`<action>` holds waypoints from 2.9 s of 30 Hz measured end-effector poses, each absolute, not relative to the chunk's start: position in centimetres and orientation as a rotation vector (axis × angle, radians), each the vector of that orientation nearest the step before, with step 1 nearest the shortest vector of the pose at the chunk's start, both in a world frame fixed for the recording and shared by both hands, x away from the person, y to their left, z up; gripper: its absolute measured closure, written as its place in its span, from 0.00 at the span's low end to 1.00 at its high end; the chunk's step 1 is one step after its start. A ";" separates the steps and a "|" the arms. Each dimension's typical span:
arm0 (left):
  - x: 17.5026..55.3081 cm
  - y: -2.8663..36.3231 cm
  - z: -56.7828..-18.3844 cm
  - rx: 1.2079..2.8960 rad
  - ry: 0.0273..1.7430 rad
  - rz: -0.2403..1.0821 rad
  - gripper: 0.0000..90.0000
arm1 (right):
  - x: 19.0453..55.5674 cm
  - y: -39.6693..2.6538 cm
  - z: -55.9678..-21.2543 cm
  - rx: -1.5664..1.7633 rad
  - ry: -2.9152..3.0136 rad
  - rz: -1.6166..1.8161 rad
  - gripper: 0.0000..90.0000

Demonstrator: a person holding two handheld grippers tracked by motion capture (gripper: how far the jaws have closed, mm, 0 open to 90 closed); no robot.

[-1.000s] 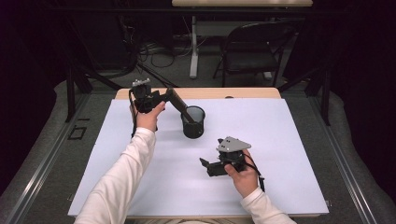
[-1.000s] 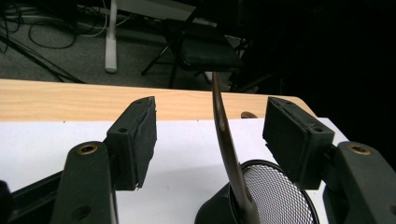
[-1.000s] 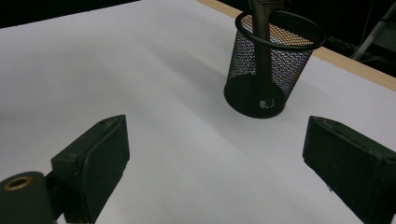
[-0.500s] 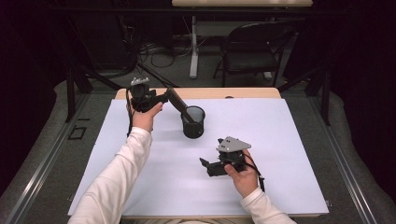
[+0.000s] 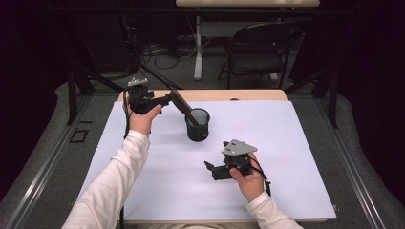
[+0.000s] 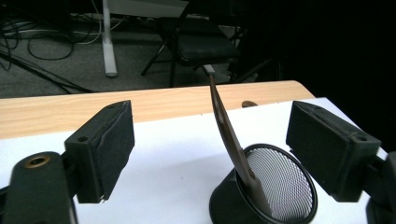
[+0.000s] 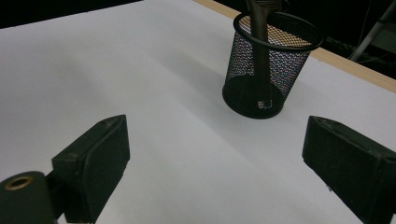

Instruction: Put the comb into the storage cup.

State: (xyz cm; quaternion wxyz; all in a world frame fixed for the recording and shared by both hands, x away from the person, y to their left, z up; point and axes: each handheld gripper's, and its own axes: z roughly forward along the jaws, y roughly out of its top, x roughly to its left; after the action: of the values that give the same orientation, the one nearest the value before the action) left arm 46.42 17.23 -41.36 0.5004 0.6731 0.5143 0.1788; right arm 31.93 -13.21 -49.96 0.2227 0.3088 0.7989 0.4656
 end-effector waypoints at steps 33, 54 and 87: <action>42.7 17.7 -39.6 1.807 0.981 0.409 0.18 | 32.0 -13.3 -50.0 0.862 2.201 1.288 0.08; 39.9 16.9 -39.4 1.831 0.875 0.371 0.18 | 32.1 -13.5 -49.8 0.870 2.191 1.288 0.09; 34.7 19.2 -40.1 1.850 0.789 0.341 0.18 | 31.6 -14.6 -47.6 0.863 2.135 1.319 0.09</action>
State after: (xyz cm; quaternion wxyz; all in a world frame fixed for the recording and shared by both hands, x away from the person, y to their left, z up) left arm 34.70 19.15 -40.08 0.5234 0.7727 0.3297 0.1424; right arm 31.61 -14.55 -47.58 0.2414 0.3157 0.7806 0.4825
